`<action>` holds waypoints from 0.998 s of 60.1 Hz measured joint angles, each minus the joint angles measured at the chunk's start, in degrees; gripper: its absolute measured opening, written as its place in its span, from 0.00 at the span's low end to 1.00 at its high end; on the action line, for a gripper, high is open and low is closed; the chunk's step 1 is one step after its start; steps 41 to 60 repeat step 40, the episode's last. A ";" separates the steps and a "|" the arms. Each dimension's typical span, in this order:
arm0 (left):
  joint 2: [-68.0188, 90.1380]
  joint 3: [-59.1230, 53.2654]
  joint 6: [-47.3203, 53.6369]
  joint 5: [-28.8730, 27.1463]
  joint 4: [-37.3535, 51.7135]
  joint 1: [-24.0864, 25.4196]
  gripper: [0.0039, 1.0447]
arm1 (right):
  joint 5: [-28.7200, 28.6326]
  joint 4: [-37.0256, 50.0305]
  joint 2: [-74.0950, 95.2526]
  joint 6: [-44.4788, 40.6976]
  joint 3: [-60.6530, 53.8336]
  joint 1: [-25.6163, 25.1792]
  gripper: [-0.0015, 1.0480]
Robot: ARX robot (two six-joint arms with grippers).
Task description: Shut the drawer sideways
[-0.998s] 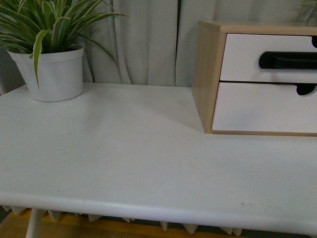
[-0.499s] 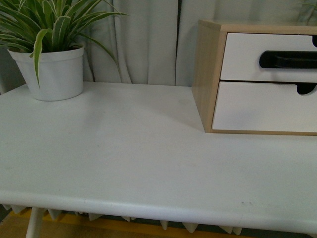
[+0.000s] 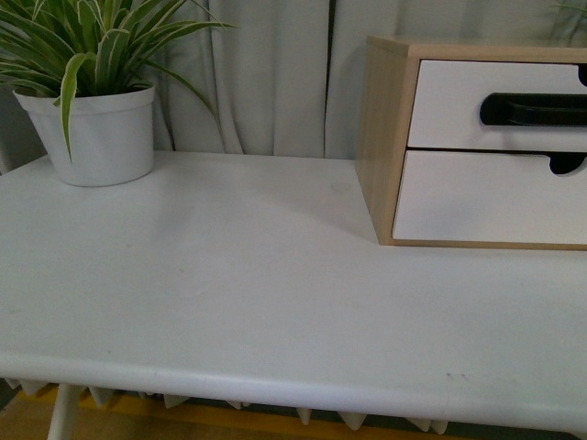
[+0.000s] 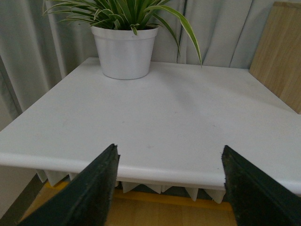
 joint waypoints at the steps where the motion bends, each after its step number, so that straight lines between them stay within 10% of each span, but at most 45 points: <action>1: 0.00 0.00 0.00 0.00 0.00 0.00 0.69 | 0.00 0.00 0.00 0.00 0.00 0.00 0.63; 10: 0.00 0.00 0.00 0.02 -0.02 0.00 0.96 | 0.00 0.00 0.00 0.07 0.00 0.02 0.93; 60: 0.00 0.00 0.00 0.00 -0.04 0.00 0.94 | 0.02 0.00 0.00 0.11 0.00 0.02 0.91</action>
